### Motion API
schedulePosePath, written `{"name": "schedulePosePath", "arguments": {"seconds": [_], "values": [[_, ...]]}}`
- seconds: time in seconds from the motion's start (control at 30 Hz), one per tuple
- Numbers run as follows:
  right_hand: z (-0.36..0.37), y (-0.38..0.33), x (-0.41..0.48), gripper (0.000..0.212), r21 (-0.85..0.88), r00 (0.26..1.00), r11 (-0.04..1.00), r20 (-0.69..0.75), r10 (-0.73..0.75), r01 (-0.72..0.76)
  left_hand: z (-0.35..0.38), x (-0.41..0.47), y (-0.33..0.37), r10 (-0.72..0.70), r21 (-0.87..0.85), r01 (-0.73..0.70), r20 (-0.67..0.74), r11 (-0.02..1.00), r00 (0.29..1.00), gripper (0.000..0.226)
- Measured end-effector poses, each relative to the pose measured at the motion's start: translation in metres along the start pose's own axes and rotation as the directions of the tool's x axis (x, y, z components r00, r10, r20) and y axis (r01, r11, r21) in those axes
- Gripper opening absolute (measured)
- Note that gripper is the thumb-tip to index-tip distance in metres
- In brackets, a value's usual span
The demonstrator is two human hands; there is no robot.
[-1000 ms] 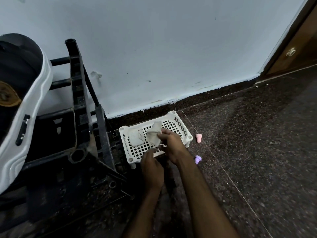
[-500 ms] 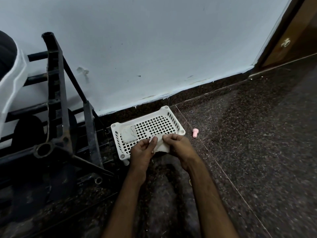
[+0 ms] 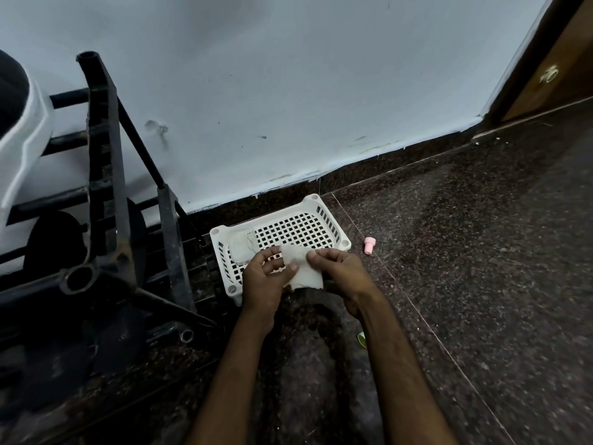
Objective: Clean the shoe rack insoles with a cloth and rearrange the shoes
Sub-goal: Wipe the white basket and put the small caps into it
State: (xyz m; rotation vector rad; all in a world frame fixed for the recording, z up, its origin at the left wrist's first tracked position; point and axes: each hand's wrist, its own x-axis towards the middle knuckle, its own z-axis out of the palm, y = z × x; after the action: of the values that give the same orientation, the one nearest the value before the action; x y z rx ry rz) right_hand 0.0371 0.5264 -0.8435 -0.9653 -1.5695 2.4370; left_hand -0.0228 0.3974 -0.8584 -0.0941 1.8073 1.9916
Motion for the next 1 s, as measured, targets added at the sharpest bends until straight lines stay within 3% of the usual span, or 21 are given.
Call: {"name": "schedulePosePath", "arguments": {"seconds": [0.17, 0.23, 0.4, 0.5, 0.57, 0.63, 0.73, 0.8, 0.9, 1.0], "values": [[0.002, -0.002, 0.000, 0.017, 0.086, 0.999, 0.996, 0.041, 0.014, -0.018, -0.002, -0.004, -0.004, 0.020, -0.030, -0.017, 0.103, 0.999, 0.994, 0.052], [0.001, -0.001, 0.003, 0.010, 0.095, 0.999, 0.995, 0.046, 0.012, -0.016, -0.003, -0.003, -0.007, 0.009, -0.022, -0.007, 0.114, 1.000, 0.993, 0.053], [0.001, 0.009, 0.018, 0.007, 0.148, 0.998, 0.988, -0.056, -0.026, 0.034, -0.001, -0.006, -0.006, -0.145, -0.041, 0.151, 0.120, 0.988, 0.982, 0.026], [0.004, 0.021, 0.024, 0.022, -0.055, 0.991, 0.998, -0.132, -0.038, 0.031, 0.001, -0.008, -0.003, -0.156, -0.060, 0.168, 0.171, 0.984, 0.973, 0.024], [0.006, 0.028, 0.027, 0.029, -0.409, 0.942, 0.907, -0.256, -0.218, 0.098, 0.002, -0.007, -0.001, -0.099, -0.016, 0.102, 0.124, 0.995, 0.987, 0.016], [0.008, 0.028, 0.025, 0.019, -0.521, 0.855, 0.831, -0.326, -0.403, 0.193, 0.004, -0.007, 0.000, -0.026, 0.075, 0.022, 0.053, 0.997, 0.998, 0.014], [0.013, 0.021, 0.016, 0.011, -0.407, 0.877, 0.857, -0.219, -0.428, 0.317, 0.005, -0.004, 0.001, 0.033, 0.150, -0.033, 0.001, 0.988, 0.999, 0.020], [0.012, 0.022, 0.012, 0.011, -0.433, 0.909, 0.839, -0.094, -0.405, 0.329, 0.004, -0.004, 0.004, 0.039, 0.116, -0.042, 0.033, 0.992, 0.999, 0.006], [0.008, 0.024, 0.010, 0.008, -0.473, 0.919, 0.817, -0.037, -0.393, 0.330, 0.002, -0.005, 0.005, 0.006, 0.087, -0.007, 0.009, 0.996, 1.000, 0.017], [0.008, 0.025, 0.007, 0.007, -0.454, 0.937, 0.831, 0.030, -0.348, 0.323, 0.001, -0.006, 0.002, 0.033, 0.099, -0.031, -0.018, 0.995, 0.999, 0.008]]}}
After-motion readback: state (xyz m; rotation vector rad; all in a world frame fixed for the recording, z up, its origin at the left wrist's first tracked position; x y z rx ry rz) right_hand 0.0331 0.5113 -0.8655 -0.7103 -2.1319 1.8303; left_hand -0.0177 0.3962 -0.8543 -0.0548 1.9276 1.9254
